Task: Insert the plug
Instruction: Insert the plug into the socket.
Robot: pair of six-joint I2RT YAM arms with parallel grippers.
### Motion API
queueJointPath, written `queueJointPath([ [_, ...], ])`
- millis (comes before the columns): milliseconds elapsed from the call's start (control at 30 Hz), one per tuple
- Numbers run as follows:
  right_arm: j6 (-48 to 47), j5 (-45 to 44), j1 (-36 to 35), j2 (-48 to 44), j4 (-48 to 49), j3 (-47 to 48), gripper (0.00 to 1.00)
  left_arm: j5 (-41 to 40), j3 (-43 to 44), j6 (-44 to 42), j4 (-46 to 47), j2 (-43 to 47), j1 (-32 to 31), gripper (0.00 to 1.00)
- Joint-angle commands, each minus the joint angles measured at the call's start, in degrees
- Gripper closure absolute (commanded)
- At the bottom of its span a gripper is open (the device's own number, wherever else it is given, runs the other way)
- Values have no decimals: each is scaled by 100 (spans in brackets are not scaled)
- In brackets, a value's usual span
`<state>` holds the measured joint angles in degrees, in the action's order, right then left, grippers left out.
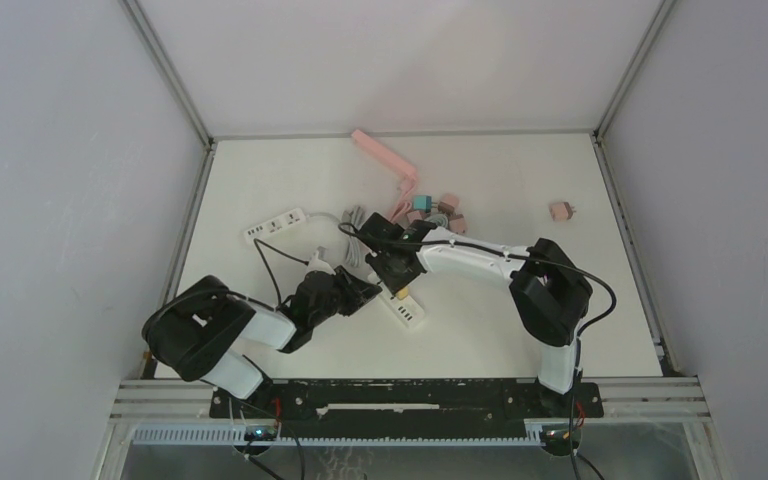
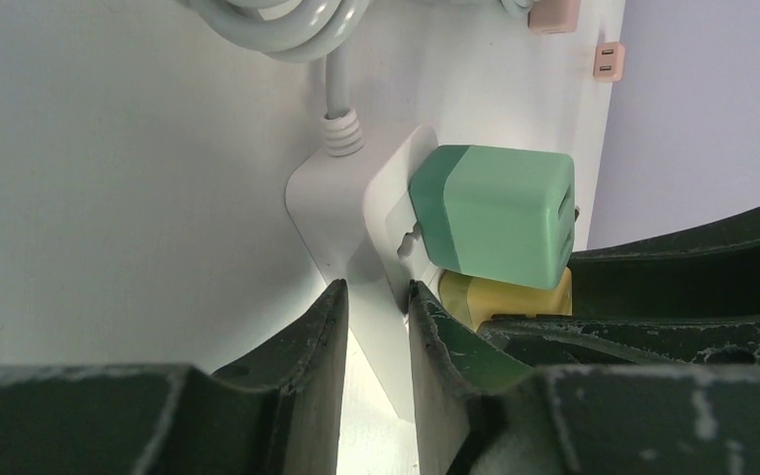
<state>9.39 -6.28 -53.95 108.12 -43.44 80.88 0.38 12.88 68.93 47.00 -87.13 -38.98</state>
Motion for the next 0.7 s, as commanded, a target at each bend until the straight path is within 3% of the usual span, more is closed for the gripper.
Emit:
queueJointPath([
  [0,208,154,-125,633,-393,-437,100,-91,217,-241,-161,139,-68,68],
  [267,333,145,-83,207,-204,-392,98,-194,206,-325,-279,296,-84,63],
  [667,397,29,-53,-269,-382,213,38,-423,134,-497,-805,1000,-101,45],
])
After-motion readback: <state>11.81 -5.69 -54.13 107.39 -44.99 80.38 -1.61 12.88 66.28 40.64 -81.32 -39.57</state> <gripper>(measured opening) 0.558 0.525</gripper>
